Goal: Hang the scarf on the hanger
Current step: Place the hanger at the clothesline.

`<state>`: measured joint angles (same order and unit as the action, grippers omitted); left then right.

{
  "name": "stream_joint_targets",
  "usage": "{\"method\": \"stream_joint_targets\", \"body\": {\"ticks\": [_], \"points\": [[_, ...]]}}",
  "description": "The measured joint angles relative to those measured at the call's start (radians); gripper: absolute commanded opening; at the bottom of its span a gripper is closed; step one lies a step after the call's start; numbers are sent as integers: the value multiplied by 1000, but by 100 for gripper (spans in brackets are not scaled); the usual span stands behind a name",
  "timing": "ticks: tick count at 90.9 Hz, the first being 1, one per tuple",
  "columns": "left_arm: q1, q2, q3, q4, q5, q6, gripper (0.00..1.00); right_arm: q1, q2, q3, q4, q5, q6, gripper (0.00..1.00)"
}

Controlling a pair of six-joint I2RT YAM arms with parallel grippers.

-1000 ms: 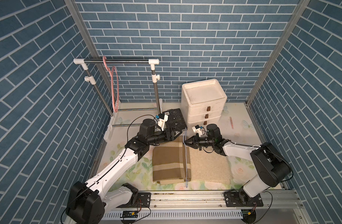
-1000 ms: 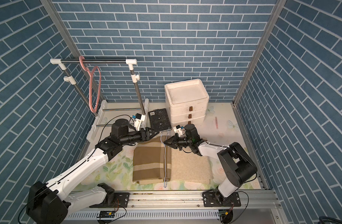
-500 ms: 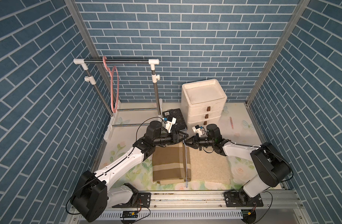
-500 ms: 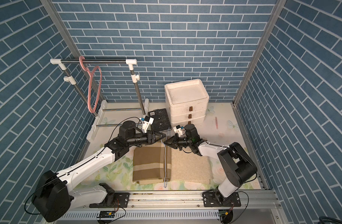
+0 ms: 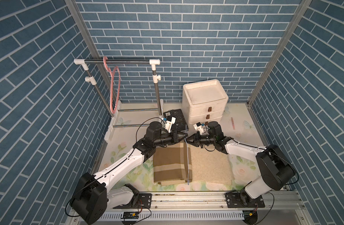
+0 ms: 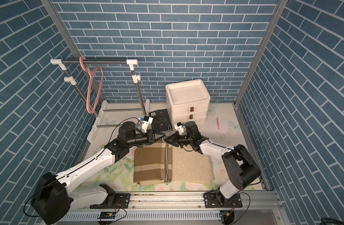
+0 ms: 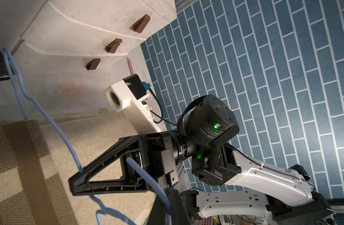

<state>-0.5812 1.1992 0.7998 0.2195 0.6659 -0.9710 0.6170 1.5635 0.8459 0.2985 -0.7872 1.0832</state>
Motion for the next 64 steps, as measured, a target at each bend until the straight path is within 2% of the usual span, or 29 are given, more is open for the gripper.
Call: {"method": "stream_joint_targets", "body": {"ticks": [23, 40, 47, 64], "points": [[2, -56, 142, -114, -149, -8, 0, 7, -103, 182, -265, 177, -241, 48], [9, -80, 241, -192, -292, -10, 0, 64, -204, 244, -374, 343, -393, 63], [13, -79, 261, -209, -335, -13, 0, 109, -238, 250, -397, 413, -455, 67], [14, -60, 270, -215, -388, -29, 0, 234, -251, 251, -420, 550, -571, 67]]}}
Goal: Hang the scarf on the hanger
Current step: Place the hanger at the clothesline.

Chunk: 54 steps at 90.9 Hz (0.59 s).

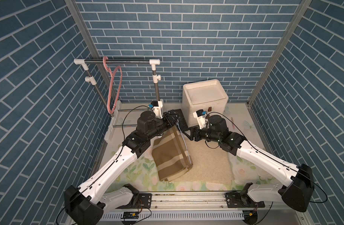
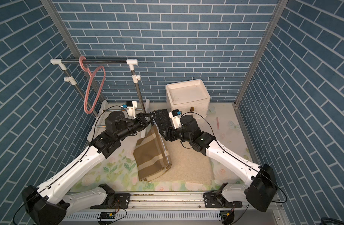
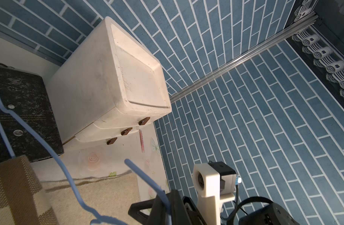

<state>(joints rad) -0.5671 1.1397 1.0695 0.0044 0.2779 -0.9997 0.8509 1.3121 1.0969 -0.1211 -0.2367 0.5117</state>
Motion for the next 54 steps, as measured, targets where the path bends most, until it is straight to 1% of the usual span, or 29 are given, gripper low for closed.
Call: {"method": "stream_joint_targets", "body": {"ticks": [8, 15, 29, 38, 45, 52, 54], "points": [[0, 10, 0, 0, -8, -6, 0, 47, 30, 0, -5, 55, -43, 60], [0, 15, 0, 0, -10, -11, 0, 75, 69, 0, -11, 91, -71, 52], [1, 16, 0, 0, -14, -16, 0, 94, 138, 0, -33, 146, -95, 25], [5, 16, -2, 0, -16, -18, 0, 97, 150, 0, -44, 166, -105, 0], [7, 16, -3, -1, -16, -17, 0, 101, 149, 0, -47, 169, -119, 0], [11, 16, -3, -9, -11, -15, 7, 106, 149, 1, -55, 170, -117, 0], [13, 16, -3, -11, -9, -13, 11, 106, 149, 2, -60, 170, -116, 0]]}}
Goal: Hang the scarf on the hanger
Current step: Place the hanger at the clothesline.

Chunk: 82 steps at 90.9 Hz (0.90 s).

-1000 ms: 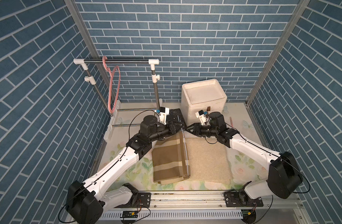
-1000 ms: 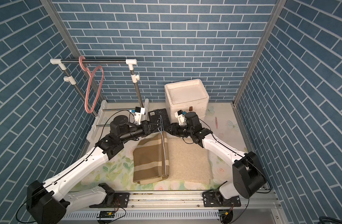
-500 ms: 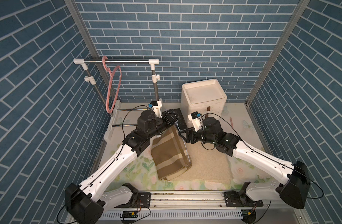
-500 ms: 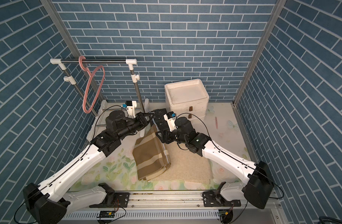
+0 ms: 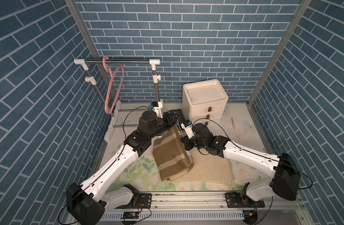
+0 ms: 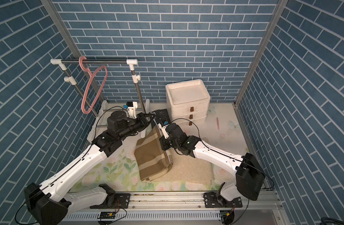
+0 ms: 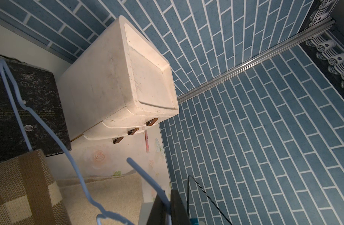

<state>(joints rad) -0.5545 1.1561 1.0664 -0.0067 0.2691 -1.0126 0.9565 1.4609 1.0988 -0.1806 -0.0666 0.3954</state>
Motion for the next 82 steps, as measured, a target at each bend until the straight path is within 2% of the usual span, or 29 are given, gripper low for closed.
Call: {"method": "stream_joint_targets", "body": {"ticks": [11, 21, 29, 54, 82], "points": [[14, 0, 0, -10, 3, 22, 29, 0, -1, 9, -48, -4, 10, 0], [45, -13, 0, -11, -4, 59, 41, 0, -1, 9, -122, -17, 40, 0], [74, -31, 0, -21, -12, 85, 47, -1, -2, 9, -171, -29, 63, 0], [179, -117, 0, -91, -50, 183, 54, -43, -68, 47, -319, -63, 106, 0], [221, -129, 0, -169, -92, 330, 50, -78, -46, 361, -496, -163, 92, 0]]}}
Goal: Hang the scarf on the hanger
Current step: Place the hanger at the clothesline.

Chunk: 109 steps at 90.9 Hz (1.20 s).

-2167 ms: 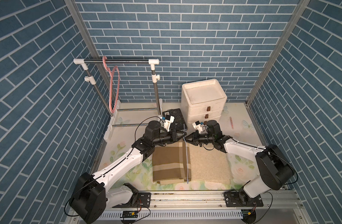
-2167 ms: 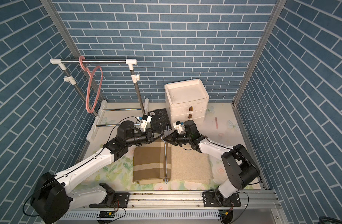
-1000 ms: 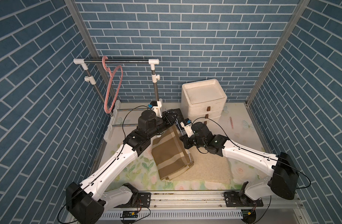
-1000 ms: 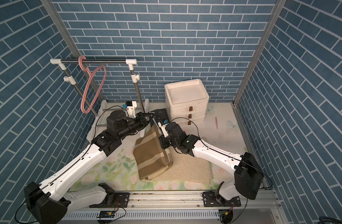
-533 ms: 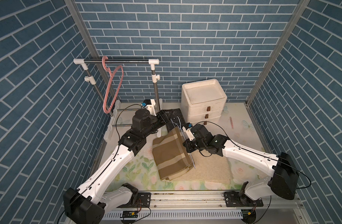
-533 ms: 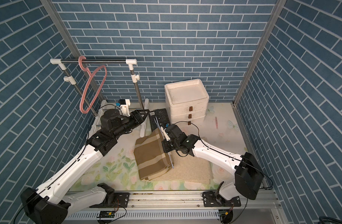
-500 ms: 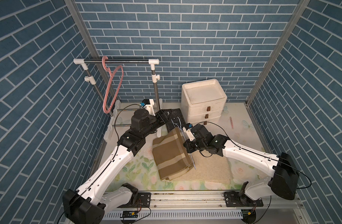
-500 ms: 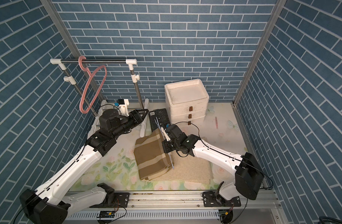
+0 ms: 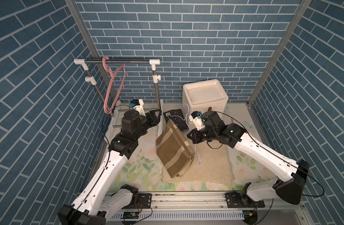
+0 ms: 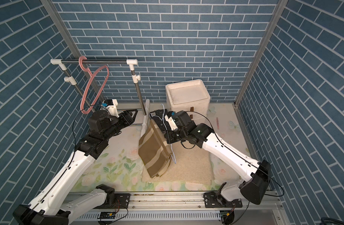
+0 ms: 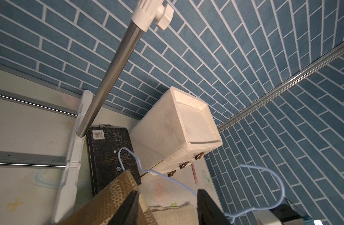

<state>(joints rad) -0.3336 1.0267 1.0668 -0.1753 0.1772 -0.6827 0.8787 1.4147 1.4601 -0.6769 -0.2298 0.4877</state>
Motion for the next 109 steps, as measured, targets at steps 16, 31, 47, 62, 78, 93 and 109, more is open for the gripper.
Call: {"method": "stream_joint_targets", "body": {"ticks": [16, 31, 47, 62, 78, 93, 109], "points": [[2, -21, 5, -34, -24, 151, 50, 0, 85, 237, -100, -70, -42, 0], [2, -76, 27, -70, -97, 264, 62, 0, 185, 417, -160, -109, -82, 0], [2, -156, -16, -78, -194, 293, 78, 0, 312, 616, -209, -138, -102, 0], [2, -198, -113, -93, -259, 274, 80, -1, 459, 855, -229, -203, -108, 0], [2, -206, -133, -135, -320, 268, 80, -1, 531, 958, -197, -268, -118, 0], [2, -231, -134, -150, -351, 270, 80, -1, 552, 955, -144, -290, -118, 0], [2, -254, -149, -122, -350, 331, 80, 2, 586, 955, -80, -294, -119, 0]]}}
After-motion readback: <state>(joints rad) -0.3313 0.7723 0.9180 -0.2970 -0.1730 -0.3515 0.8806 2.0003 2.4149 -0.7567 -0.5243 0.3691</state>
